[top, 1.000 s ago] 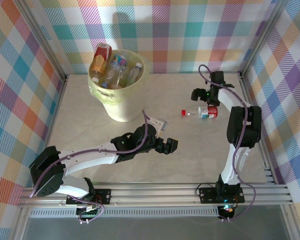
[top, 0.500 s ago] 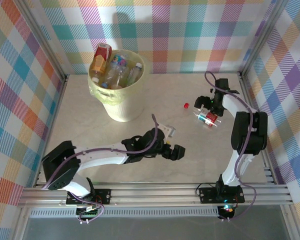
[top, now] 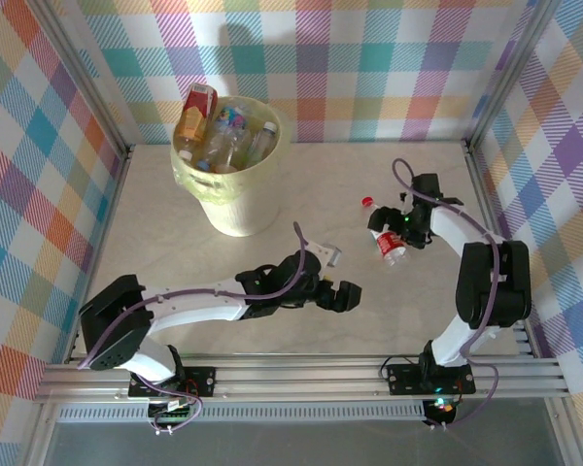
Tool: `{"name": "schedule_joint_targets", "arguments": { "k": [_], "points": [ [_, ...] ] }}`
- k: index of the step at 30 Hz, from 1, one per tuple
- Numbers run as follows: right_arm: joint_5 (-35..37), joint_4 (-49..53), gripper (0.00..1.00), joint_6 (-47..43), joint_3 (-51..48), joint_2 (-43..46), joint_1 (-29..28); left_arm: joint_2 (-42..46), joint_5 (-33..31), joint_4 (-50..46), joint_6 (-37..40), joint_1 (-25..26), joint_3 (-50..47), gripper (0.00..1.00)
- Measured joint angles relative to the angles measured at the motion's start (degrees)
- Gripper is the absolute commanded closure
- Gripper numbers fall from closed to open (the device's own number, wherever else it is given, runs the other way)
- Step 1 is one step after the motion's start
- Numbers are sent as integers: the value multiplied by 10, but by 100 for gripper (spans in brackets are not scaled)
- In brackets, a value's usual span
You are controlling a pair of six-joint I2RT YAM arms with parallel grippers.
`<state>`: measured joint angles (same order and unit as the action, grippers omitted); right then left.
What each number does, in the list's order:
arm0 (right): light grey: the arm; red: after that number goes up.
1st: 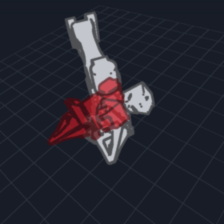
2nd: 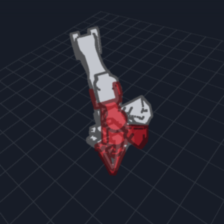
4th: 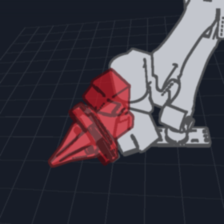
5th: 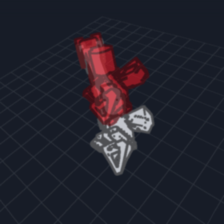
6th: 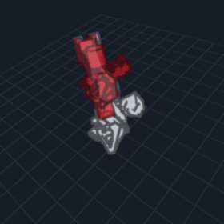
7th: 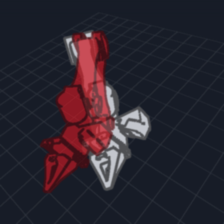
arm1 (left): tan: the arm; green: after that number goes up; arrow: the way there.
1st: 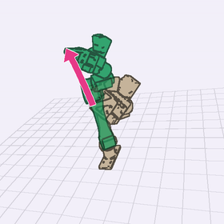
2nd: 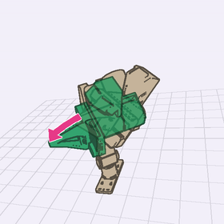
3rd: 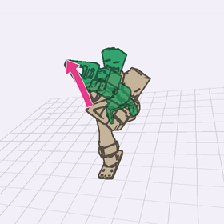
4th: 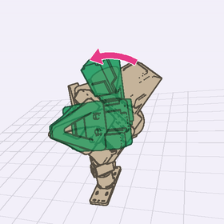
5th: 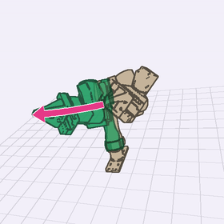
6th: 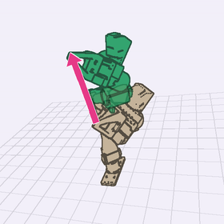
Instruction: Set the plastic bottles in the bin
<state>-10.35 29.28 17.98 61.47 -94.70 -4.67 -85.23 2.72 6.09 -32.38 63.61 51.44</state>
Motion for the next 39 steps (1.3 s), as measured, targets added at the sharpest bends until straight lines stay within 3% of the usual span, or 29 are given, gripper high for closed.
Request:
{"name": "schedule_joint_targets", "arguments": {
  "k": [9,17,24,31,39],
  "points": [
    [90,24,8,1,-17,13,-94,94,-13,-86,0,-16,0,0],
    [134,39,19,18,-19,4,-101,176,-12,-111,0,-41,-18,0],
    [157,56,23,39,-18,-22,-104,181,-10,-120,0,-41,-26,0],
    [173,63,43,42,-15,-22,-106,176,6,-112,-13,-43,-26,0],
    [152,33,45,31,-37,21,-111,156,60,-70,-54,-74,-26,0]
  ]
}}
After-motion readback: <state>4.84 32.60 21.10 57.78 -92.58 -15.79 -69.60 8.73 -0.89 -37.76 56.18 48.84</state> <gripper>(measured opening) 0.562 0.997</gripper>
